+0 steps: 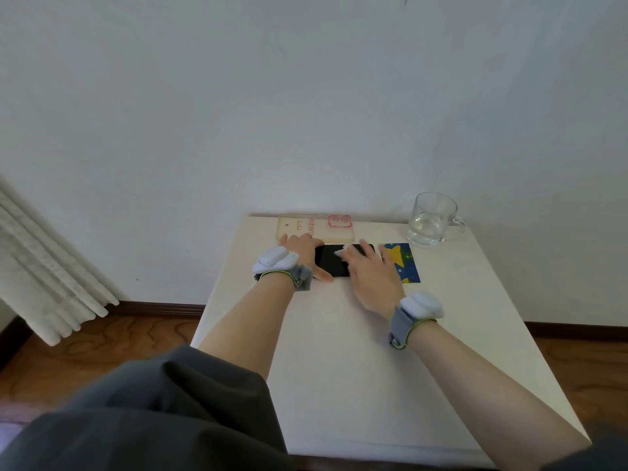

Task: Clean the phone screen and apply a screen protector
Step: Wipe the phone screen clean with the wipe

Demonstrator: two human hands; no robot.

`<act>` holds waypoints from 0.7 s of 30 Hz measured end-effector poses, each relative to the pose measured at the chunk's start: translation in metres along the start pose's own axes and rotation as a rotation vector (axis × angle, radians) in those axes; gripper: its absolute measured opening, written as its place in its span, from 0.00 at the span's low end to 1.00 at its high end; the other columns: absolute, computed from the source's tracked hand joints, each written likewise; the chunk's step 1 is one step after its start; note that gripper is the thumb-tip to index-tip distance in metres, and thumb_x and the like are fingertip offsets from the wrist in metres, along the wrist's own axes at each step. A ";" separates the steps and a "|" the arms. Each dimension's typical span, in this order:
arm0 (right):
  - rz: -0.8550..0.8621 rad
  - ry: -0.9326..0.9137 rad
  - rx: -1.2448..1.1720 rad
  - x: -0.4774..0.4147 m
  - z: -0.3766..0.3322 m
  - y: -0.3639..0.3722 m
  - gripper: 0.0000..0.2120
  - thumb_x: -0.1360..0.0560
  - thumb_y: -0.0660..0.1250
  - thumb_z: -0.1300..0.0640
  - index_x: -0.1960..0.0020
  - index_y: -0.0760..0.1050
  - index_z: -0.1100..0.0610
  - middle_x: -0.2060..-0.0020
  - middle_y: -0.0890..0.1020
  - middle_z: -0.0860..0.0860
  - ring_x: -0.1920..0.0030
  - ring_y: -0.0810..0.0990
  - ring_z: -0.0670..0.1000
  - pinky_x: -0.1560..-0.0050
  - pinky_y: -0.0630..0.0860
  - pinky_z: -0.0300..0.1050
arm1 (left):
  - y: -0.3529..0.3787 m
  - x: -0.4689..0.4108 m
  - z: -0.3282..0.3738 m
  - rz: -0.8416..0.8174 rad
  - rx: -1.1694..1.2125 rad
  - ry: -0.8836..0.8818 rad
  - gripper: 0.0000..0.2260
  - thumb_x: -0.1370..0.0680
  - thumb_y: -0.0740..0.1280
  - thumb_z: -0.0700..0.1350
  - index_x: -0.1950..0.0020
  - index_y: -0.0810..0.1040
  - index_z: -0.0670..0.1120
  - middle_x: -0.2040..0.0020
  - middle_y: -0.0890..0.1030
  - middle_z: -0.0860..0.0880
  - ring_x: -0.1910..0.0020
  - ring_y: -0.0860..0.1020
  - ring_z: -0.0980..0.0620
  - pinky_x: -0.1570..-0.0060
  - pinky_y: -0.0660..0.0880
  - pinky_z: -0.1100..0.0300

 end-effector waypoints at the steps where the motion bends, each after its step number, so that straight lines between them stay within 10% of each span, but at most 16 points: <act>1: -0.004 0.061 0.015 -0.003 0.015 -0.002 0.22 0.19 0.49 0.60 0.27 0.61 0.50 0.28 0.65 0.46 0.24 0.53 0.52 0.25 0.48 0.53 | 0.000 0.000 -0.001 -0.002 0.000 -0.001 0.37 0.34 0.73 0.62 0.29 0.67 0.52 0.36 0.72 0.49 0.37 0.70 0.45 0.33 0.59 0.53; 14: -0.022 0.020 -0.035 -0.001 -0.003 0.000 0.22 0.19 0.48 0.60 0.26 0.60 0.48 0.26 0.64 0.45 0.23 0.52 0.51 0.24 0.43 0.52 | 0.001 0.001 -0.001 0.014 0.020 0.013 0.37 0.34 0.72 0.62 0.29 0.66 0.52 0.36 0.73 0.48 0.37 0.70 0.45 0.33 0.58 0.52; 21: -0.084 0.094 -0.009 -0.004 0.014 0.004 0.22 0.18 0.47 0.58 0.24 0.57 0.50 0.24 0.60 0.46 0.22 0.50 0.50 0.24 0.41 0.53 | 0.000 0.012 -0.023 -0.001 0.120 -0.028 0.44 0.32 0.72 0.62 0.24 0.55 0.50 0.27 0.66 0.49 0.27 0.61 0.49 0.25 0.40 0.51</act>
Point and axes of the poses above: each hand's wrist, its own x-axis away from the middle knuckle, its own y-axis out of the palm, z = x × y, the point moved 9 cm from there along -x, towards the middle knuckle
